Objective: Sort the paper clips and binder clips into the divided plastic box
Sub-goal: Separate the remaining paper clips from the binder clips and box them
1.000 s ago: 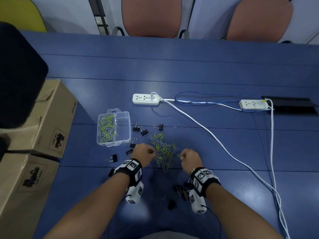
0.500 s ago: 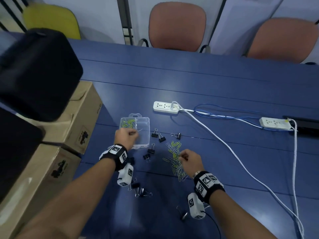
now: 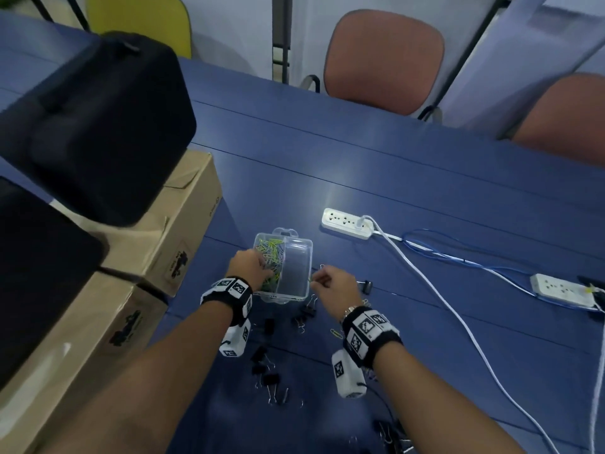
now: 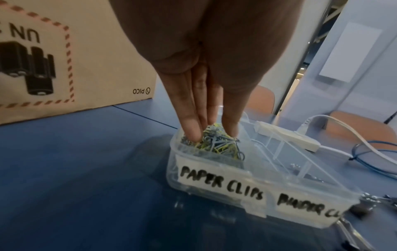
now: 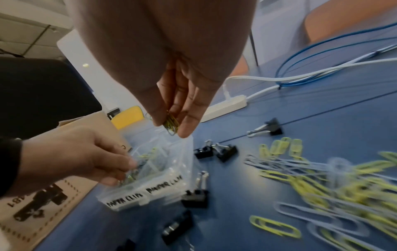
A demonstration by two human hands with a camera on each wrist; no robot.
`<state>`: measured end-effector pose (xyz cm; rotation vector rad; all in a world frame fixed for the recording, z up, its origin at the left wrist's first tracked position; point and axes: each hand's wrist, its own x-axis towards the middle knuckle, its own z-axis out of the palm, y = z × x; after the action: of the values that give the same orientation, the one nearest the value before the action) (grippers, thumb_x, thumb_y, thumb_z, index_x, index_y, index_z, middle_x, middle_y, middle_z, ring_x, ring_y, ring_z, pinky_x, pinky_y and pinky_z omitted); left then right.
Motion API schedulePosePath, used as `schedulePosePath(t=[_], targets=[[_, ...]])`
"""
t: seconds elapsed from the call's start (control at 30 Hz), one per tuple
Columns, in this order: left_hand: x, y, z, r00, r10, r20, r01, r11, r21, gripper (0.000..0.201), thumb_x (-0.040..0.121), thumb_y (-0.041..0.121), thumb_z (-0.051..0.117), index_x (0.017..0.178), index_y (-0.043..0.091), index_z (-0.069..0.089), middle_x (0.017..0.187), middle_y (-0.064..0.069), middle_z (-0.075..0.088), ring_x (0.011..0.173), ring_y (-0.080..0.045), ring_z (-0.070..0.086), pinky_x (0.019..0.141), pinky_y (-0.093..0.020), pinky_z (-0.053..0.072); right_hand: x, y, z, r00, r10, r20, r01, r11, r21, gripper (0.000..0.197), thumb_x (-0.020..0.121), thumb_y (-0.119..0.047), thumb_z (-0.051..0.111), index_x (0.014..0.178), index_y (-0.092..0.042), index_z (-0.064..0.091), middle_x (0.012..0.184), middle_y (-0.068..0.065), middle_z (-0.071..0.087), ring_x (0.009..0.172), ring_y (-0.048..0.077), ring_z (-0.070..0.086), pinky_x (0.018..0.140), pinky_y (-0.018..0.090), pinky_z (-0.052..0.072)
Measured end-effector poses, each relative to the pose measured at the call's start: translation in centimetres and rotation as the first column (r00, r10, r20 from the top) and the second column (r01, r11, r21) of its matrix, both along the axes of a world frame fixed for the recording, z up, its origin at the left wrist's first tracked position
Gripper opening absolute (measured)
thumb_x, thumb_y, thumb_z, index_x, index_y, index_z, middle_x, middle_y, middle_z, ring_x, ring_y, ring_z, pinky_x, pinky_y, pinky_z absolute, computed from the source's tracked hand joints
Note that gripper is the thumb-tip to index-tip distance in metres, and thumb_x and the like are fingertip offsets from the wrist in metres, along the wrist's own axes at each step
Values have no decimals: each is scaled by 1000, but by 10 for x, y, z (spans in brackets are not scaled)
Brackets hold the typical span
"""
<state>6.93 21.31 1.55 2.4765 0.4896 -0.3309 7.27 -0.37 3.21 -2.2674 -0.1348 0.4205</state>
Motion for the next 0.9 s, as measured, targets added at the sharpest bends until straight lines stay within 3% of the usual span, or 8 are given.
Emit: schedulePosePath(t=[0.13,0.3,0.4,0.5,0.6,0.67,0.73,0.9], targets=[[-5,10,-10,994,20,112,-15,999,-44,13,79,24,74,84,12,76,83,-6,74,79,-24,67,75,-36,58,29,50,1,996,-18,-88,18,1000,6,4,78,-13,74,81,-15,72,78,1,70,74,16,66,76,29,56],[-18,22,-22,949,123,289,-93,989,-117,8,81,12,70,82,6,75,77,-11,73,73,-27,68,68,-30,52,56,97,-18,986,-71,-148,70,997,-8,22,65,-16,85,60,-26,66,97,10,70,81,19,69,83,29,57],[-23,24,-23,951,131,280,-97,987,-131,9,83,10,67,87,5,75,82,-13,73,76,-27,67,68,-29,50,64,107,-24,970,-62,-234,64,998,4,28,63,-19,89,88,-20,75,99,2,71,90,16,67,88,27,55],[-25,22,-22,958,106,268,-78,991,-112,13,82,8,65,91,8,74,86,-12,72,79,-27,66,68,-25,47,65,102,-24,942,11,-336,-2,1000,27,45,70,-7,81,113,-8,69,114,7,69,103,22,66,94,35,54],[-23,16,-20,957,79,279,-54,994,-94,18,81,6,64,96,8,74,92,-12,72,83,-28,66,72,-24,46,62,90,-20,919,45,-391,11,990,139,41,78,11,68,118,4,63,122,21,64,105,31,65,78,29,58],[-21,10,-17,955,59,292,-36,996,-83,21,80,6,64,99,9,73,96,-10,72,85,-27,65,76,-28,50,58,78,-13,894,42,-446,83,963,257,40,83,15,59,122,5,60,125,26,61,83,21,69,57,20,54],[-20,2,-12,955,50,293,-31,997,-67,22,81,10,64,101,14,72,98,-6,71,88,-25,65,78,-33,54,55,66,-3,887,37,-461,134,934,332,39,86,16,53,122,5,61,121,21,64,65,9,64,52,18,48],[-21,-24,1,944,6,330,10,999,-47,16,83,11,63,95,17,72,93,-5,70,83,-24,62,73,-33,53,46,18,16,863,-142,-486,332,884,331,27,87,4,54,102,-10,72,104,10,74,85,20,64,81,38,54]])
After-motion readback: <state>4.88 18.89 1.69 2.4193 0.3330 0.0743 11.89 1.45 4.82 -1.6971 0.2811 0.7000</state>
